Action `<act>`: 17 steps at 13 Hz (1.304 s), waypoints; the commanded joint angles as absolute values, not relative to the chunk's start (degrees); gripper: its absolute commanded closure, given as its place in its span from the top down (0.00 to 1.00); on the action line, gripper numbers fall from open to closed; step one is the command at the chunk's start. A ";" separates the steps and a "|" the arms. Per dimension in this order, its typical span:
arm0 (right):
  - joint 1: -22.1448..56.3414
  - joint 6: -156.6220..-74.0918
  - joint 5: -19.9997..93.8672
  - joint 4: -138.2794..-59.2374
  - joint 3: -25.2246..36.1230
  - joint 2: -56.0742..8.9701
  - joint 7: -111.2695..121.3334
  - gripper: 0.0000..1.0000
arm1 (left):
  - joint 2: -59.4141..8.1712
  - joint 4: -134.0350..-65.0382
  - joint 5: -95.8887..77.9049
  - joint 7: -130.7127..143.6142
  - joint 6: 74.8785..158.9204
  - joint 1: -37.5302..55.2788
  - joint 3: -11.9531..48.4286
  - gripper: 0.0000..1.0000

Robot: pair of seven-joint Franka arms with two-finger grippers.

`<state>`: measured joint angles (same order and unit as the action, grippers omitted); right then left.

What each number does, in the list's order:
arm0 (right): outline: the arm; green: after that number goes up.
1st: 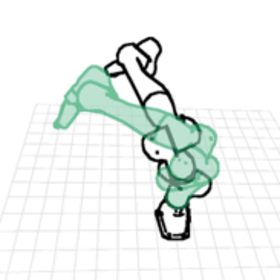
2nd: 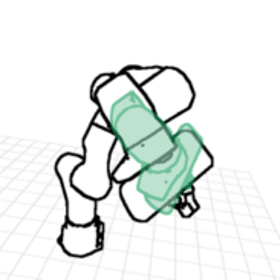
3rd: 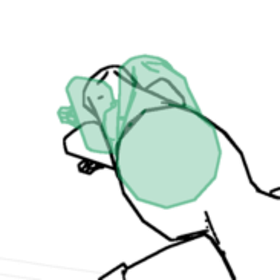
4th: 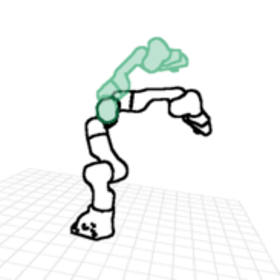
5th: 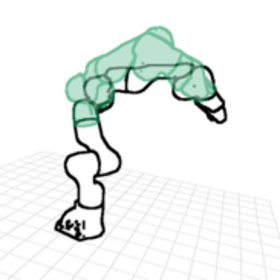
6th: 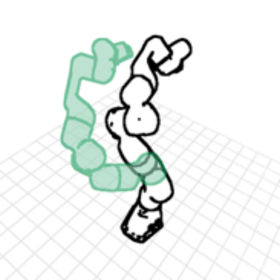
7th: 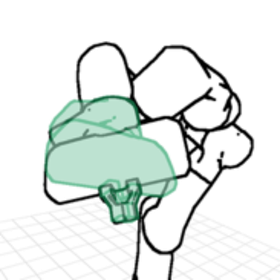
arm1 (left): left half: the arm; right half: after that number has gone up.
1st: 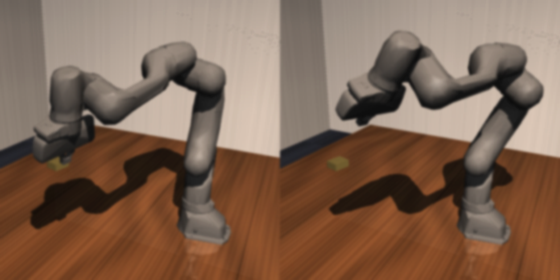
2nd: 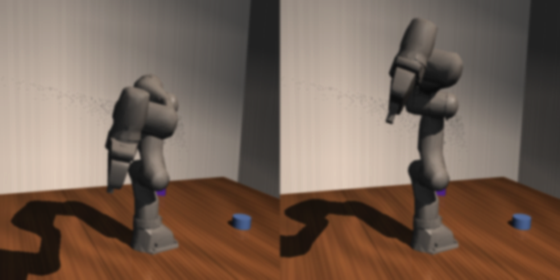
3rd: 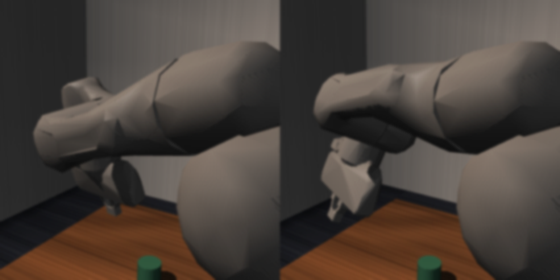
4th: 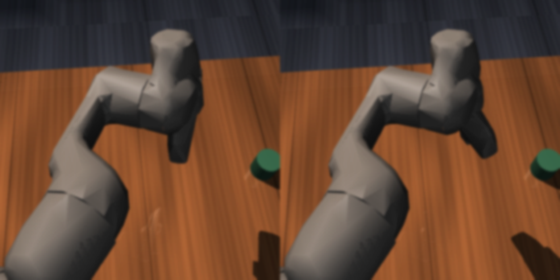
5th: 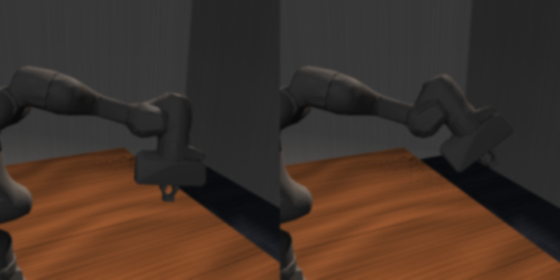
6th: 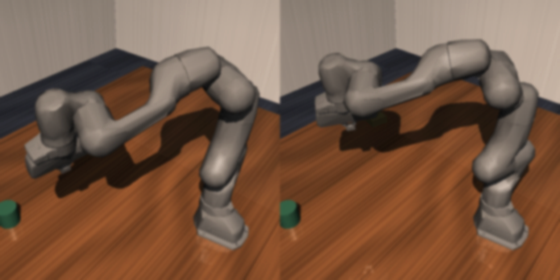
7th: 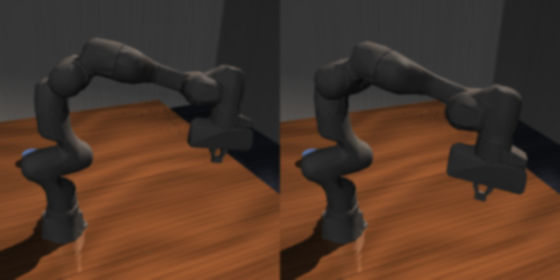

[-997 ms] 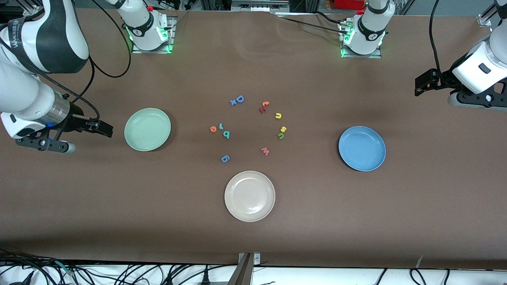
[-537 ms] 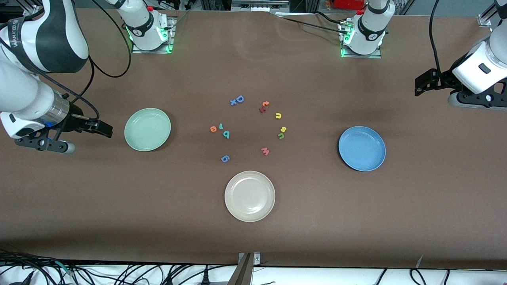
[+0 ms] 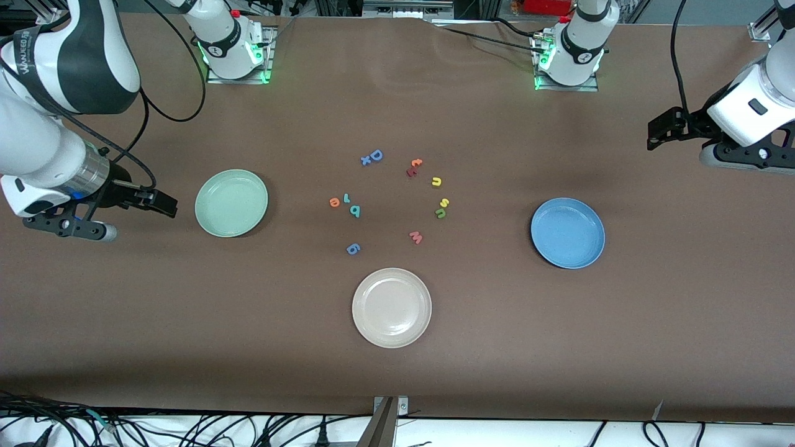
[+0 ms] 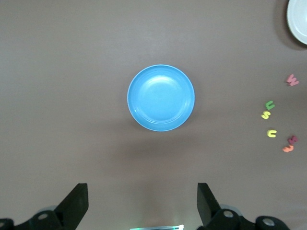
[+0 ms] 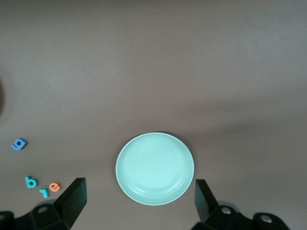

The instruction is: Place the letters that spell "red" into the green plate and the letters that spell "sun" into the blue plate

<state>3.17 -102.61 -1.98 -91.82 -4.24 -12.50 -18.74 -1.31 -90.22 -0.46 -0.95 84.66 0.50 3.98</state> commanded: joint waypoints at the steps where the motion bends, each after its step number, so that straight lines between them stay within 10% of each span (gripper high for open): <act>1: 3.60 -102.66 -2.72 -92.46 -5.10 -12.30 -22.24 0.99 | -0.88 -89.82 -2.02 -1.85 84.46 0.35 4.04 1.00; 17: 3.69 -102.92 -2.29 -96.06 -5.71 -11.51 -22.59 0.99 | -16.33 -90.18 -7.03 -1.67 92.71 7.81 4.39 1.00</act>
<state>3.66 -102.51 -1.98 -94.51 -5.44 -12.85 -21.62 -13.08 -91.24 -5.55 -1.09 90.82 5.56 4.68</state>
